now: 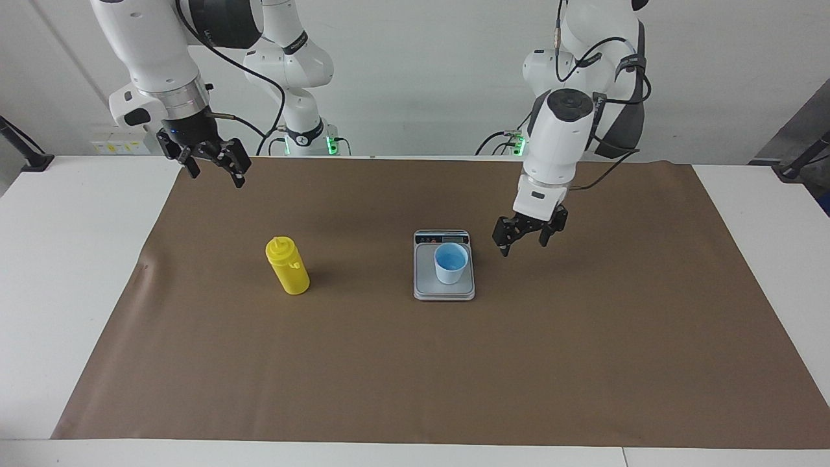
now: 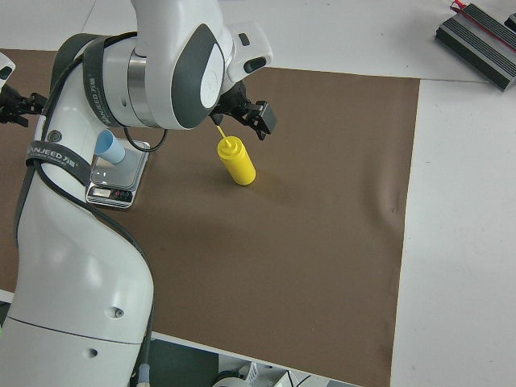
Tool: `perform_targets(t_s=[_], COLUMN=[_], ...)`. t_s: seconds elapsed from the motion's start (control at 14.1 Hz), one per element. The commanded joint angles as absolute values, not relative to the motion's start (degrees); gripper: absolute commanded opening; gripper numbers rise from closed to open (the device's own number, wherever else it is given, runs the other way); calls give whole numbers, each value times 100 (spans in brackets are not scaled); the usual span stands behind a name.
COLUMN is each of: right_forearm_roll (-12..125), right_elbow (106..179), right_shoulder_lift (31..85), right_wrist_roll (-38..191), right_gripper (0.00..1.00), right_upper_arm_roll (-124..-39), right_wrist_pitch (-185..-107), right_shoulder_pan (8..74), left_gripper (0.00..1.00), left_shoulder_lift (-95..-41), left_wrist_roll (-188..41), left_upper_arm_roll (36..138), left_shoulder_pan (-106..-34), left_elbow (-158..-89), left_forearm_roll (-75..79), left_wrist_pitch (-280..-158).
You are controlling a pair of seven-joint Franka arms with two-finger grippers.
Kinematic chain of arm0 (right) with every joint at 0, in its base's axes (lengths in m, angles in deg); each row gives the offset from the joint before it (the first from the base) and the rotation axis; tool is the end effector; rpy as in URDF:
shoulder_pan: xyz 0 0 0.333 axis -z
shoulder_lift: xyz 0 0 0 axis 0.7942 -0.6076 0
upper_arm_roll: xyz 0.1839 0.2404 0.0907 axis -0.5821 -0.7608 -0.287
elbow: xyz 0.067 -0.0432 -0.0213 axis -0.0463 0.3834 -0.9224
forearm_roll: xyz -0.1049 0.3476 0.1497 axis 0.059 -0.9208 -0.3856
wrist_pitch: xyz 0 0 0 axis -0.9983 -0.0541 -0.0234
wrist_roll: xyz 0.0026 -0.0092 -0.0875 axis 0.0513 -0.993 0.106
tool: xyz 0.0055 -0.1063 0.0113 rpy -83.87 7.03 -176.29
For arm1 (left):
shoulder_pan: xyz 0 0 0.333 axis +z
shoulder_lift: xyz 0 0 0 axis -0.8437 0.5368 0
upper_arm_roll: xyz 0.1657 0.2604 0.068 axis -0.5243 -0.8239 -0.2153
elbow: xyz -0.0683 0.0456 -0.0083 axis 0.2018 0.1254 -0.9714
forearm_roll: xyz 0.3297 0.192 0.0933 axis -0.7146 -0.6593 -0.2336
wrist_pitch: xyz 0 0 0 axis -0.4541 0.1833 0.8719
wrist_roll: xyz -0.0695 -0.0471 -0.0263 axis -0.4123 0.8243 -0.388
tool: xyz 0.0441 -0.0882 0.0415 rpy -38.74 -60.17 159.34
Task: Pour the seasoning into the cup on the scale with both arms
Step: 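Carry the cup with the left gripper and set it on the scale, then release the cup and withdraw the left gripper to rest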
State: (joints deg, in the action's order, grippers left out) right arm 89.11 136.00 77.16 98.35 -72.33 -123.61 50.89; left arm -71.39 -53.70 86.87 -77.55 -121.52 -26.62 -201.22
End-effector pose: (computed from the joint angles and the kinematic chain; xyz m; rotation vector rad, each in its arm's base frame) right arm 0.5402 -0.0069 0.6108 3.0917 -0.3870 0.0513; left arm 0.5564 -0.2302 0.4678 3.0945 0.3089 0.1996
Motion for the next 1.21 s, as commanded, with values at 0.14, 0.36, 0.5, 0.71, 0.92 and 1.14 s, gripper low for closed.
perform_targets(t_s=[0.14,0.36,0.5,0.71,0.92,1.14], right_forearm_roll=[8959,8959,8959,8959,8959,8950], right_elbow=[13694,13694,13694,13694,13685,13685], right_shoulder_lift=[7780,7780,7780,7780,7780,7772], right_wrist_roll=[9904,9904,9904,9904,9896,9878], right_gripper=[100,100,100,100,100,100], right_upper_arm_roll=[-7268,-7268,-7268,-7268,-7268,-7277], right_wrist_pitch=[-12405,-12405,-12405,-12379,-12379,-12422], right_shoulder_pan=[5153,5153,5153,5153,5135,5135], left_gripper=[100,100,100,100,100,100], left_shoulder_lift=[-7458,-7520,-7590,-7695,-7862,-7889], left_wrist_roll=[-6840,-7666,-8185,-8731,-9109,-9224], left_upper_arm_roll=[8752,8752,8752,8708,8699,8699], left_shoulder_pan=[-6959,-6572,-6334,-6149,-5991,-5982], left_elbow=[-12225,-12234,-12225,-12128,-11910,-11418], left_forearm_roll=[-2696,-2618,-2512,-2398,-2327,-2371], left_wrist_pitch=[-19596,-19411,-19288,-18981,-18516,-17944])
